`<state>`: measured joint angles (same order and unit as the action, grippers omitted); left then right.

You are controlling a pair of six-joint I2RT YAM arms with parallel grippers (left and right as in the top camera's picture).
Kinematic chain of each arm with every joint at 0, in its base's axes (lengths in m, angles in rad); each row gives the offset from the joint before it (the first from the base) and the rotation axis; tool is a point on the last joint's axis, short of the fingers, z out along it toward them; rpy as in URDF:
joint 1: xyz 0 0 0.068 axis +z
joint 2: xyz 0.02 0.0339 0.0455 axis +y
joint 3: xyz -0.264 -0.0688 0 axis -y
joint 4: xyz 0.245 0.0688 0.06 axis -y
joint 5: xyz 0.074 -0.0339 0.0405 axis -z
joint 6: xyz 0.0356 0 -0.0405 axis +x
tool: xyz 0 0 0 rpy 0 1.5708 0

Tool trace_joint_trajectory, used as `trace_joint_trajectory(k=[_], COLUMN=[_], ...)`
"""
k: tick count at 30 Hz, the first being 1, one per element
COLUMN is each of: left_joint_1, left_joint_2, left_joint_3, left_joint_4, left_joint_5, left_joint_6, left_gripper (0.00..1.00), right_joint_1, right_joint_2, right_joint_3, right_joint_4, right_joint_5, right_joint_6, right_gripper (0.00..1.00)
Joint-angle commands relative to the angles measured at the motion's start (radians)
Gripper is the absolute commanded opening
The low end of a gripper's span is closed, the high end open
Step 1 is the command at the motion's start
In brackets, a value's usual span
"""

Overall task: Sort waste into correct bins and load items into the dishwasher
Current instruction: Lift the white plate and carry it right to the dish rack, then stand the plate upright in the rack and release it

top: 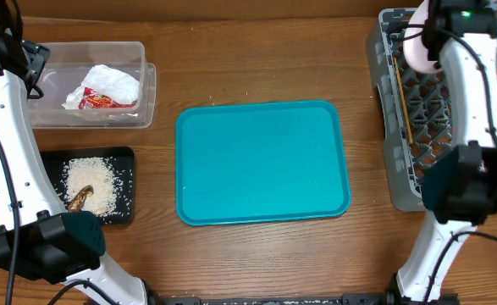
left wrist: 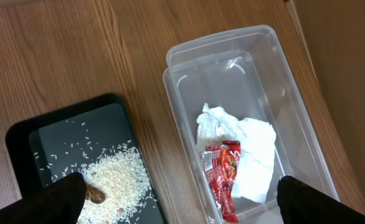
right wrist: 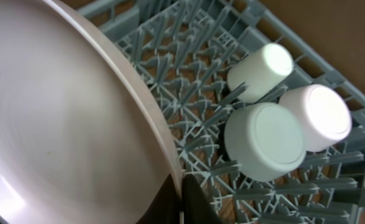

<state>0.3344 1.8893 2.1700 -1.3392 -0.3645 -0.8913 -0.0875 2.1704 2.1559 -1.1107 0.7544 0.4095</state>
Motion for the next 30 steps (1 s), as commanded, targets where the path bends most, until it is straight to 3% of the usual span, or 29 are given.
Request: trace_joint_trajectory(k=[1,12,20,21,22,24,25,26,30], left_joint_1=[-0.004,-0.004,-0.004,-0.004,-0.004,-0.004,-0.004,-0.003,-0.004], left_joint_2=[0.004,0.004,0.004,0.004,0.004,0.004,0.004,0.004,0.004], left_joint_3=[0.004,0.004,0.004,0.004,0.004,0.004,0.004,0.004,0.004], left_joint_4=[0.002,0.002,0.002,0.002,0.002,0.002,0.002,0.002,0.002], left_joint_5=[-0.019,-0.019,-0.019,-0.019,-0.019,-0.019,-0.019,-0.019,-0.019], left_joint_6=[0.001,0.001,0.001,0.001,0.001,0.001,0.001,0.001,0.001], left_gripper=[1.0,1.0,1.0,1.0,1.0,1.0,1.0,1.0,1.0], right_joint_1=[0.003,0.031,0.1,0.104,0.111,0.116,0.117,0.116,0.116], right_joint_2=[0.034,0.037,-0.107,-0.123,-0.151,-0.2,-0.224,-0.254,-0.34], right_joint_3=[0.003,0.005,0.005,0.005,0.005,0.005,0.005,0.005,0.005], right_joint_4=[0.011,-0.003,-0.043,-0.048,-0.059,-0.077,-0.088,-0.104,-0.17], right_joint_5=[-0.018,-0.076,-0.166,-0.187,-0.227,-0.3,-0.338,-0.378,-0.448], right_joint_6=[-0.02,-0.021,-0.021,-0.021,-0.021,-0.021,-0.021,-0.021,-0.021], right_gripper=[0.04,0.05,0.09,0.18,0.33,0.8,0.93,1.0,1.0])
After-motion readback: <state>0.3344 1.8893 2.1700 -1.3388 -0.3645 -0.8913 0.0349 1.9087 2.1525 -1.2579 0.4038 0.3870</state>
